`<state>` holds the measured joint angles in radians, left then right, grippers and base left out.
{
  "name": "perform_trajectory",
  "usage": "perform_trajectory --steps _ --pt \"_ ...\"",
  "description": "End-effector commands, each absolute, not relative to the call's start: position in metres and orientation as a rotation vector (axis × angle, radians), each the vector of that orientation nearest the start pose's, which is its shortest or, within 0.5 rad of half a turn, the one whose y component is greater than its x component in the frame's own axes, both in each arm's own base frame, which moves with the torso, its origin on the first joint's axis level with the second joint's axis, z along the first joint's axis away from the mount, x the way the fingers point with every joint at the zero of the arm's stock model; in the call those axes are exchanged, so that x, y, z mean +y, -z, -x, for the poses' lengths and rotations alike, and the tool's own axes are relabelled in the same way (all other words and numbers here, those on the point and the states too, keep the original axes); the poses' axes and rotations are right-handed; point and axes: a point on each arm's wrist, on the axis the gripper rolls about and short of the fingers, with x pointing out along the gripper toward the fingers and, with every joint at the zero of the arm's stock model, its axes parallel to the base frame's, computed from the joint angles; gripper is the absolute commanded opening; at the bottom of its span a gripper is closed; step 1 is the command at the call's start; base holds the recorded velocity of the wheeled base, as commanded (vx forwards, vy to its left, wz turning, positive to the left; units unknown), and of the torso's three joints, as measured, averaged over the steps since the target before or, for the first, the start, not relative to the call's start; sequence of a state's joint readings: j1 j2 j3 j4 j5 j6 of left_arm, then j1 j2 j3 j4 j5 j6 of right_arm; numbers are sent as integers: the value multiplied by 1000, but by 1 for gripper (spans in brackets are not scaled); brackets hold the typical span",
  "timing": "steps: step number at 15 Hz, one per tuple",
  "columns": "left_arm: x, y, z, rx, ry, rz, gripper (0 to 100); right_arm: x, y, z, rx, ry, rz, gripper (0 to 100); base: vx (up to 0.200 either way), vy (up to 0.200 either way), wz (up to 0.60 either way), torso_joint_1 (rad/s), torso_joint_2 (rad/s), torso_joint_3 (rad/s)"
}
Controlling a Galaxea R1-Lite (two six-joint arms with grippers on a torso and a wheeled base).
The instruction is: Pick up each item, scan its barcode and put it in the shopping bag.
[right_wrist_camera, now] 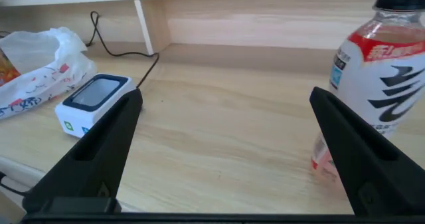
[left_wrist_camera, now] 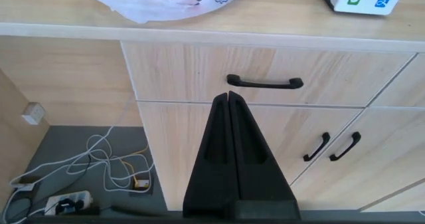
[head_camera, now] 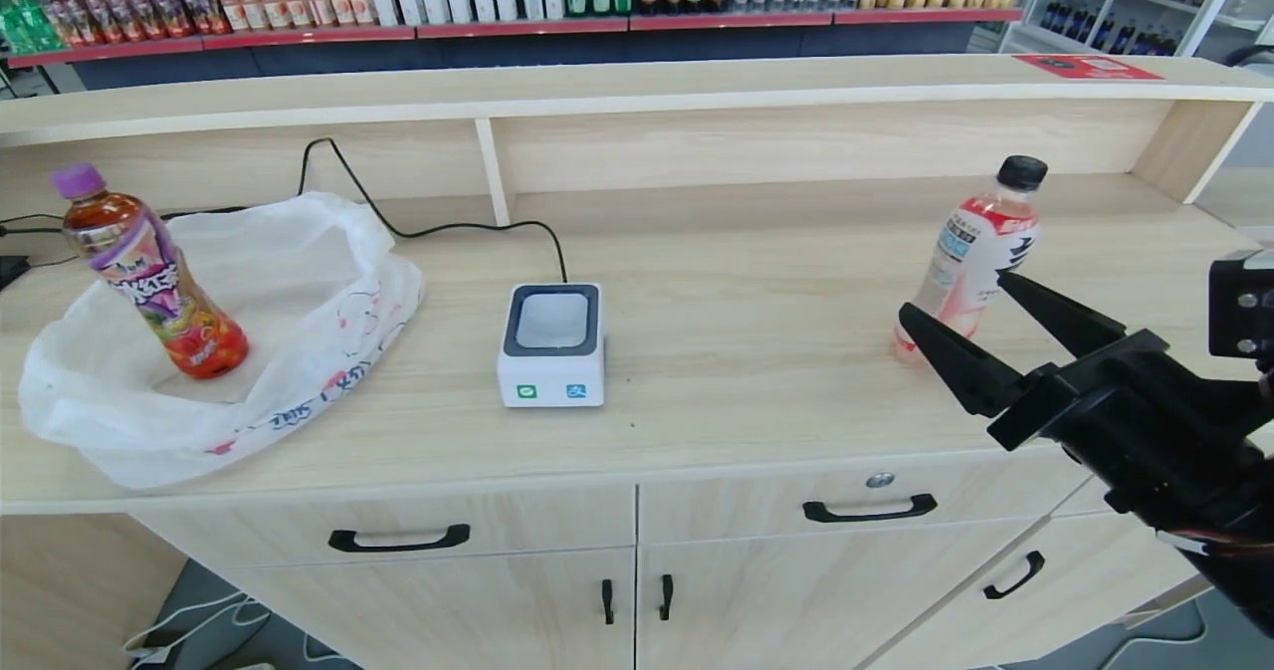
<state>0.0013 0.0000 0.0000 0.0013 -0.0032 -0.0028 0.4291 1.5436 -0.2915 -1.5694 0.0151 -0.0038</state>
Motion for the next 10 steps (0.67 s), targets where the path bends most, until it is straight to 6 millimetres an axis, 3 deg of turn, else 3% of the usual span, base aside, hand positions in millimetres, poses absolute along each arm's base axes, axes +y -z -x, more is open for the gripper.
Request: perform_trajectory --steps 1,6,10 --pt "0 -75 23 2 2 5 0 90 -186 -196 -301 -438 -58 100 0 -200 0 2 2 2" --pt "0 -75 23 2 0 5 0 93 -180 -206 -273 -435 -53 100 0 -200 0 1 2 3" --pt "0 -75 23 2 2 5 0 88 -167 -222 -219 -388 -40 100 0 0 0 0 0 0"
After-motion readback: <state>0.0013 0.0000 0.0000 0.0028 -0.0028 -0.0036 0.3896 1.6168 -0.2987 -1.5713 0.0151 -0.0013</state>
